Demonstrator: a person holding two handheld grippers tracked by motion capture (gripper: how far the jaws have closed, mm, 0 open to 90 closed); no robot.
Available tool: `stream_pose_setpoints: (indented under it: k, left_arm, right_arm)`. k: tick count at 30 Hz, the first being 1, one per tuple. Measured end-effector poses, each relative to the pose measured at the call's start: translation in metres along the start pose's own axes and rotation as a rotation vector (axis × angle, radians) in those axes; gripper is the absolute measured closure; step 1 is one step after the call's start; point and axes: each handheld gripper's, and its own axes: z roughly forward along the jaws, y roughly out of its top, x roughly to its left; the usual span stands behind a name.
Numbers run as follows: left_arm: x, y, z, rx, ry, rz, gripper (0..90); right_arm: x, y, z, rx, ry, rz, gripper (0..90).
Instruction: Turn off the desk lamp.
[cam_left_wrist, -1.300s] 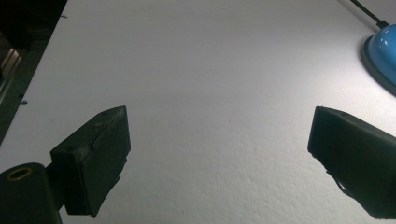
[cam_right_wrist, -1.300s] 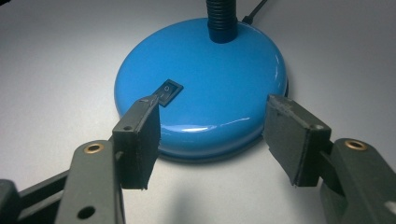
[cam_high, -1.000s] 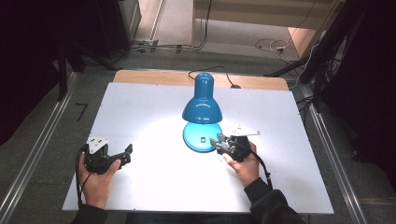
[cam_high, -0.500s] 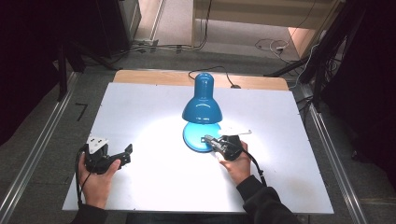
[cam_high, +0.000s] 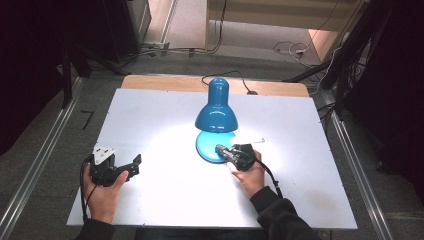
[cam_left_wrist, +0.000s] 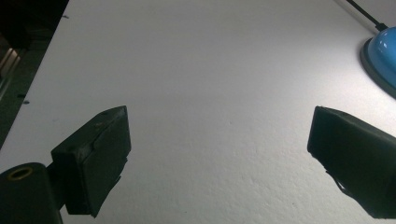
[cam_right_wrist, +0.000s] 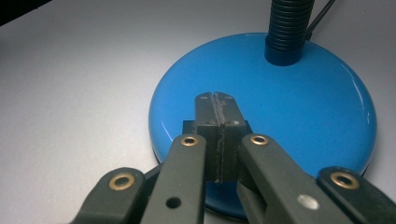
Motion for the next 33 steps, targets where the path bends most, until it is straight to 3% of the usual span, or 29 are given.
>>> stream_pose_setpoints:
  k: [33]
  left_arm:
    - [-0.0014, 0.0000, 0.0003, 0.001, -0.006, 0.001, 6.7]
  right_arm:
    - [-0.0023, 0.0004, 0.0048, -0.010, 0.002, -0.018, 88.2]
